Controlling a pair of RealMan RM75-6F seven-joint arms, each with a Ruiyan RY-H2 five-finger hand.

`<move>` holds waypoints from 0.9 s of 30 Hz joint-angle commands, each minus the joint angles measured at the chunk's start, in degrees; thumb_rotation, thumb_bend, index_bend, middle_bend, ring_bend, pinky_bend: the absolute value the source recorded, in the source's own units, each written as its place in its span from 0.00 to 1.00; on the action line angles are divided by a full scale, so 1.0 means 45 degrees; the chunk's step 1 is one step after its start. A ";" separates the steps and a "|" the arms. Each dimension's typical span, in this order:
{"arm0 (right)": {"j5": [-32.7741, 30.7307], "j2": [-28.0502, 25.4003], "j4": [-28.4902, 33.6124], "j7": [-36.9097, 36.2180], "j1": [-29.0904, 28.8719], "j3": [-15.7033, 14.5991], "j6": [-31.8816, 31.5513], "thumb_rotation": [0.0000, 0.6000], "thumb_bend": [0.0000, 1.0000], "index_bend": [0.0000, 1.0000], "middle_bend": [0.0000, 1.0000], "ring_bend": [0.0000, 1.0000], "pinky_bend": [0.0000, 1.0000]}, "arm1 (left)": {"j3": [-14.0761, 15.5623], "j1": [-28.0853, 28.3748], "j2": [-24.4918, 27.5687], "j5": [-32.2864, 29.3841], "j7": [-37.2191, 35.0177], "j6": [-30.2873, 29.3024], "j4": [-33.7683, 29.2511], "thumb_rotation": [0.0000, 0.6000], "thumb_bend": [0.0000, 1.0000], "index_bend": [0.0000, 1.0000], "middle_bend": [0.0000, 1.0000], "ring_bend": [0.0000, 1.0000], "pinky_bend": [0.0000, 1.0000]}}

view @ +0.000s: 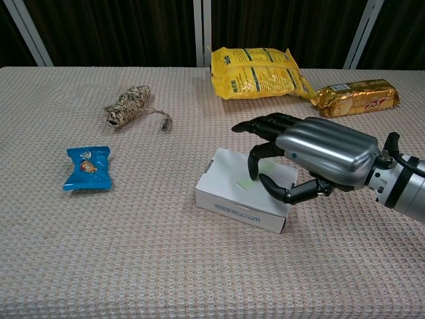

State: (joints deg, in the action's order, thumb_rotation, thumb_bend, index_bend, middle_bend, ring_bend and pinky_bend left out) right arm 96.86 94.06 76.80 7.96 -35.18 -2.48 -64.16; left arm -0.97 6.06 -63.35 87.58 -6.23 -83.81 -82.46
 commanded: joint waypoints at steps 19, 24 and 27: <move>-0.0454 -0.2904 0.0978 0.0144 0.2789 0.0251 -0.4609 0.37 0.33 0.10 0.00 0.00 0.00 | 0.0007 -0.0043 0.0069 0.0106 0.0147 -0.0182 -0.0174 1.00 0.00 0.08 0.07 0.00 0.09; -0.2835 -0.4244 0.0893 -0.0375 0.4433 0.0841 -0.5474 0.37 0.19 0.00 0.00 0.00 0.00 | 0.0008 -0.0052 0.0027 0.0160 0.0159 -0.0246 -0.0186 1.00 0.00 0.08 0.07 0.00 0.09; -0.4376 -0.4837 0.1079 -0.0661 0.5230 0.1144 -0.5357 0.37 0.14 0.00 0.00 0.00 0.00 | 0.0033 -0.0043 -0.0052 0.0238 0.0221 -0.0271 -0.0198 1.00 0.00 0.08 0.07 0.00 0.09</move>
State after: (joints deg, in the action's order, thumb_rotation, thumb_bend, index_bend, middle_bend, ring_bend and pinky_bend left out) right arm 84.52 76.40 81.04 6.62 -16.63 0.59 -87.40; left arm -0.87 5.85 -63.49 88.55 -5.33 -84.99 -83.33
